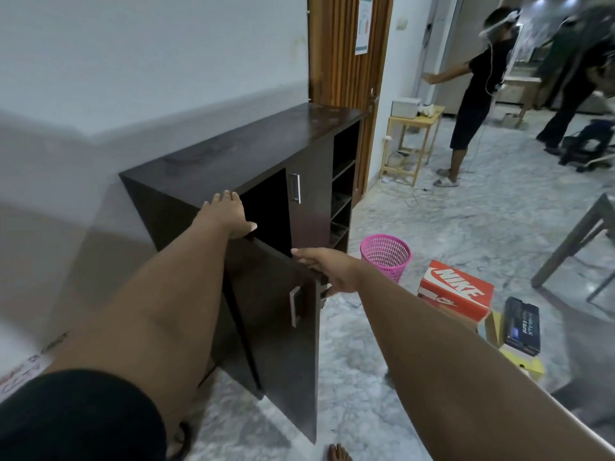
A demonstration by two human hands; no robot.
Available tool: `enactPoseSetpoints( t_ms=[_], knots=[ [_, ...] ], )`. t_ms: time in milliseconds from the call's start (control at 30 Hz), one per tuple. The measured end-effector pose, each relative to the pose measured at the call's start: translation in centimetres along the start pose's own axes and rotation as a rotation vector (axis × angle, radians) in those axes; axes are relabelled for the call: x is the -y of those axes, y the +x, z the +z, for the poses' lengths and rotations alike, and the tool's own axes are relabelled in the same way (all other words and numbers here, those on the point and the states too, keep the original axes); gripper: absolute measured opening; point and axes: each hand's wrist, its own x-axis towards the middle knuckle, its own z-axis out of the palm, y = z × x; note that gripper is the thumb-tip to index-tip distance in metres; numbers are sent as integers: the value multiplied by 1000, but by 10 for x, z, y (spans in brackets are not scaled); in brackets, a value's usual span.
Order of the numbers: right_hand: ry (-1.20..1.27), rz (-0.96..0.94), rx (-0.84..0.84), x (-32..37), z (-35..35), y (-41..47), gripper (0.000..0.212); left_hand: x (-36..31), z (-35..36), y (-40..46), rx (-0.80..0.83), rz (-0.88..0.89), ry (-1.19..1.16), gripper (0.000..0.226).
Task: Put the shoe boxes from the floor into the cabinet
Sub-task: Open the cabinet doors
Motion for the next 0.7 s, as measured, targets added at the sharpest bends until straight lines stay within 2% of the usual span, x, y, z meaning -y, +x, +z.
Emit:
enactPoseSetpoints(
  t_ms=[200, 333, 433, 533, 700],
  knots=[
    [-81, -8, -11, 2, 16, 27, 60, -5, 10, -2, -33, -14, 45, 93],
    [-136, 28, 14, 14, 4, 44, 59, -8, 5, 12, 25, -31, 46, 107],
    [-169, 6, -12, 31, -6, 62, 47, -17, 5, 32, 39, -80, 63, 110],
    [-82, -70, -120, 50, -26, 96, 21, -31, 5, 65, 24, -124, 62, 105],
    [-149, -155, -318, 86, -84, 167, 6, -54, 2, 146, -9, -87, 68, 96]
  ],
)
